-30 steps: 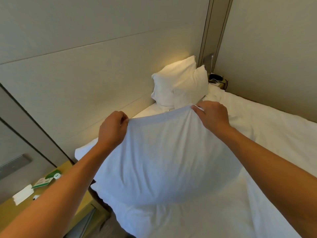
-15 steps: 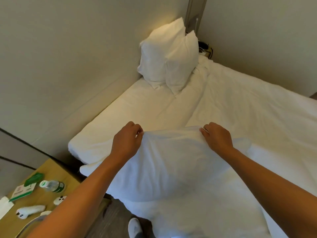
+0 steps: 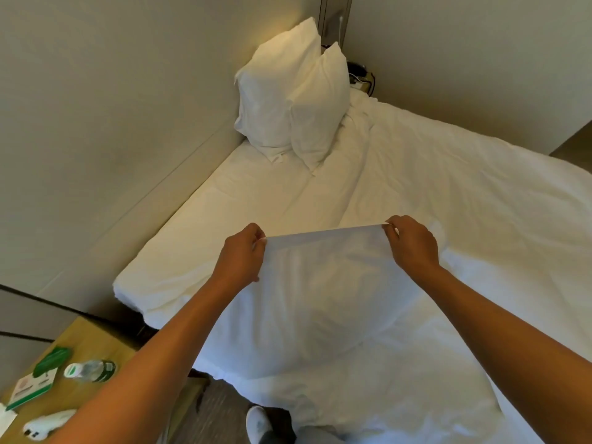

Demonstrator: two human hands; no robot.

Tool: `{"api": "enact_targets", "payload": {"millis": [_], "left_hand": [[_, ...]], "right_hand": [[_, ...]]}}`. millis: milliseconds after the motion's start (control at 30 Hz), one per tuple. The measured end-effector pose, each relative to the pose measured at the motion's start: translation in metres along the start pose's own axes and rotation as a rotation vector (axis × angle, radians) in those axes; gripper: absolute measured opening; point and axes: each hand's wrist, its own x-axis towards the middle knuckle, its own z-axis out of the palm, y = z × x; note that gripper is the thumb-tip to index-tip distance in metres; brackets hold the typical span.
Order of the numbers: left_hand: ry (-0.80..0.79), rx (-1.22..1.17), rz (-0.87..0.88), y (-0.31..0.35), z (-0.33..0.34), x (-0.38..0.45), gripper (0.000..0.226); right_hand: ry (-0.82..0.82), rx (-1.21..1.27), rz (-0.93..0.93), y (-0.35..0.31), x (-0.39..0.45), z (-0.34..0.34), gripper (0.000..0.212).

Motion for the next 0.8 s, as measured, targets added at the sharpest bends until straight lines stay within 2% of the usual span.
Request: {"api": "enact_targets", "payload": {"millis": [133,233,300,400,467,533,667,800], "left_hand": [[-0.048,0.0,-0.035,0.003,0.005,0.001,0.013],[-0.068,0.06,-0.075,0.004,0.007,0.009,0.013],[-0.096,0.102,-0.105,0.005,0.008,0.015,0.012],[-0.128,0.22,-0.11,0.008,0.011,0.025,0.03],[-0.137,0.302,-0.091,0.009,0.013,0.031,0.033],[-0.142,0.365,-0.08,0.009,0.015,0.037,0.027],[-0.096,0.353,-0.119,0.009,0.015,0.046,0.04],[-0.058,0.28,-0.114,0.006,0.015,0.05,0.036]], "right_hand": [[-0.022,0.185,0.093,0.003,0.016,0.014,0.032],[0.003,0.277,0.065,0.006,0.038,0.028,0.032],[0.03,0.247,0.009,0.014,0.051,0.036,0.035],[0.065,0.116,-0.089,0.029,0.071,0.045,0.04],[0.071,0.113,-0.174,0.038,0.085,0.052,0.04],[0.027,0.219,-0.219,0.043,0.097,0.056,0.04],[-0.137,0.463,-0.225,0.045,0.115,0.056,0.038],[-0.139,0.404,-0.295,0.047,0.128,0.054,0.036]]}}
